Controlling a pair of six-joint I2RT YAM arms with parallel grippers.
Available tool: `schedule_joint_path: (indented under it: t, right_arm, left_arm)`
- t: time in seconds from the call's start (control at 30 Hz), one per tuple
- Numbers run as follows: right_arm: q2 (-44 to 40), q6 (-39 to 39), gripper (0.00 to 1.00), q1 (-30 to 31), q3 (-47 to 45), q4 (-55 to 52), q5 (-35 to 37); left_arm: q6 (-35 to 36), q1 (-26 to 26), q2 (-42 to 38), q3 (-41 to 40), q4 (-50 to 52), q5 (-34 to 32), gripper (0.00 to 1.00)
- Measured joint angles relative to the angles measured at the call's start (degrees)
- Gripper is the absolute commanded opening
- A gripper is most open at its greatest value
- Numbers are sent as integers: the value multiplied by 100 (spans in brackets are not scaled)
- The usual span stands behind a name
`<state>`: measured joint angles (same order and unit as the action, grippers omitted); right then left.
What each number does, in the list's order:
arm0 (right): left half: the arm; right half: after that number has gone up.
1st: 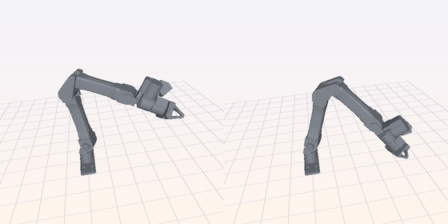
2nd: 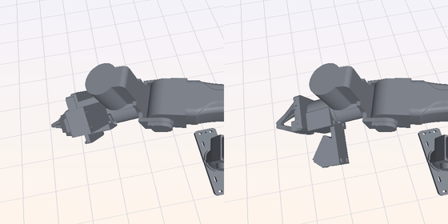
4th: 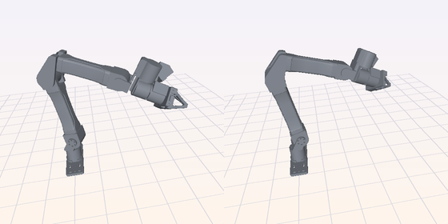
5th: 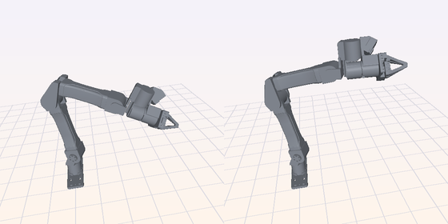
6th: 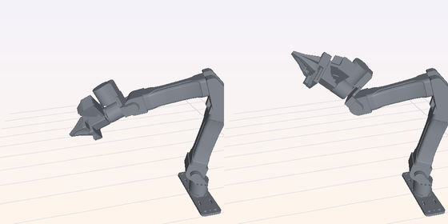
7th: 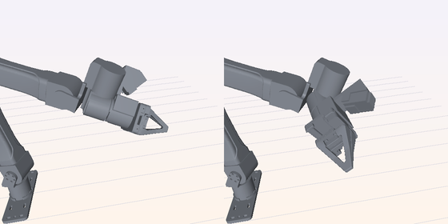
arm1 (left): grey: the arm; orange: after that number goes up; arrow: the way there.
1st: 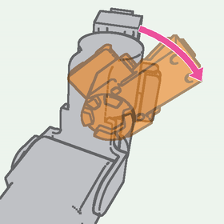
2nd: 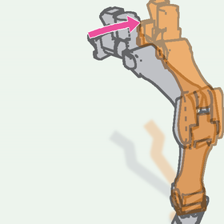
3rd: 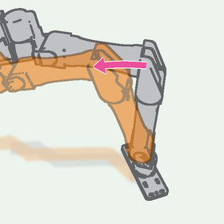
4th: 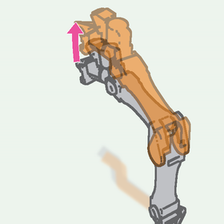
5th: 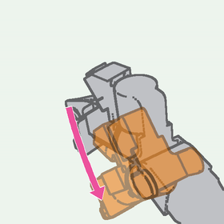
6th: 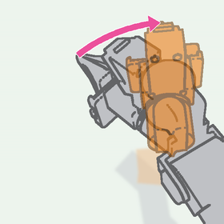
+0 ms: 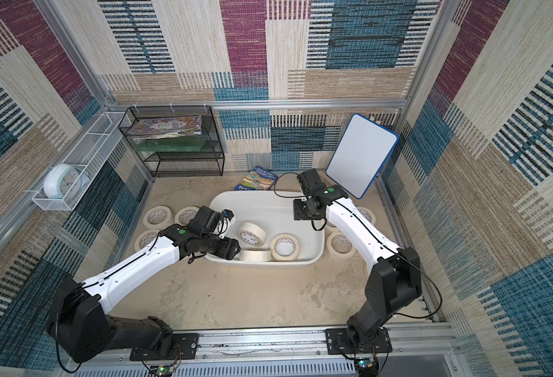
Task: Take out the art tape in the storage box
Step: Pick up the art tape from the storage box, then place the art tape at the center of the board.
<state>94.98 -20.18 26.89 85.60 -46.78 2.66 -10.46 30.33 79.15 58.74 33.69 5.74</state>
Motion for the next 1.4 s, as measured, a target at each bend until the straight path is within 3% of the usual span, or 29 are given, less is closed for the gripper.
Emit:
schedule_joint_path:
  t: [0.3,0.57,0.8,0.97,1.07,1.4]
  right_arm:
    - [763,177,52,168,-793,175,-387]
    - [1134,140,51,210,-1143,627,-584]
    - [1259,96,34,212,-1228,855,-448]
    - [1132,76,6,225,-1209,874,-267]
    - [1014,96,0,225,-1113,785,-98]
    - [-164,-42,0,216,-428,-162,649]
  left_arm:
    - [-238,-9,278,-2,-1032,-168,78]
    - [-262,-13,531,20,-1360,-144,78]
    - [-260,-22,529,24,-1390,-129,78]
    - [-260,-26,529,24,-1392,-125,78]
    - [-260,-37,529,24,-1392,-118,78]
    - [-107,-74,439,166,-1318,-131,78]
